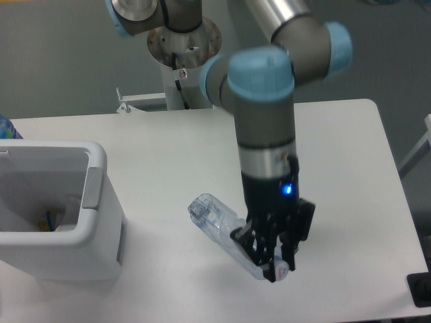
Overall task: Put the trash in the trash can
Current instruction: 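Carry the bottle over the white bin and release it inside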
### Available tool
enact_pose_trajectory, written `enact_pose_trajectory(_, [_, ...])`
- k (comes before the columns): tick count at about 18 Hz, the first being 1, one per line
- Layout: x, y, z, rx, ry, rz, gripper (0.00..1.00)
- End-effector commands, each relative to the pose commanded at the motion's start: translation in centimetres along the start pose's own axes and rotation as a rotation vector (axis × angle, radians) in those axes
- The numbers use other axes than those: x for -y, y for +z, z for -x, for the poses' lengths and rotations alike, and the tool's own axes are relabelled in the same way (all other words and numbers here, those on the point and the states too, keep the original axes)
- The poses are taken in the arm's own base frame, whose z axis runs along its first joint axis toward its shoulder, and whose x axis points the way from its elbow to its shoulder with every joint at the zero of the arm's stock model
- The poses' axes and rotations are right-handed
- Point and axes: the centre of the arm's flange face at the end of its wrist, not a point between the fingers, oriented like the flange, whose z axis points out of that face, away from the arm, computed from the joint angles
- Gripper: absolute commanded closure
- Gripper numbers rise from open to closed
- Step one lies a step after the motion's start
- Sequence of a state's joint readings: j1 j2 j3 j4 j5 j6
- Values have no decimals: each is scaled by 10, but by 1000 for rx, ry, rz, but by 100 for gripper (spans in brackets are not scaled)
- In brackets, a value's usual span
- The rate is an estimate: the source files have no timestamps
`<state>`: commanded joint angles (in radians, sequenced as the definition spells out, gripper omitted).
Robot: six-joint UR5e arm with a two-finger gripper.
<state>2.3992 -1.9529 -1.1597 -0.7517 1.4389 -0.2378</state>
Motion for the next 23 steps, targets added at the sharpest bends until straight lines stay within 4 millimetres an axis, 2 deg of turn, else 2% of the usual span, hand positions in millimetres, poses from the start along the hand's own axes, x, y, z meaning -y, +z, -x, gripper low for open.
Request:
enact_pose_trajectory(3, [7,-36,-14,-21,14,-53,75])
enact_pose_trajectory(5, [6,-56,-31,-45,32,-80,75])
enact_pose_trajectory(8, [-4,-88,-73,-102,73,-105,75])
enact_pose_trajectory(11, [-28,-113,-118,-163,121,-98,75])
enact_pose_trajectory(14, [-51,-120,-155,-215,160,-74,75])
enact_pose_trajectory(16, [-73,-112,-184,-250,192,-44,75])
enact_pose_trajectory(18, [-93,-114,-209,-282,222,-22,75])
enact_pose_trajectory(23, [-131,-88,-232,-298,261,53,74])
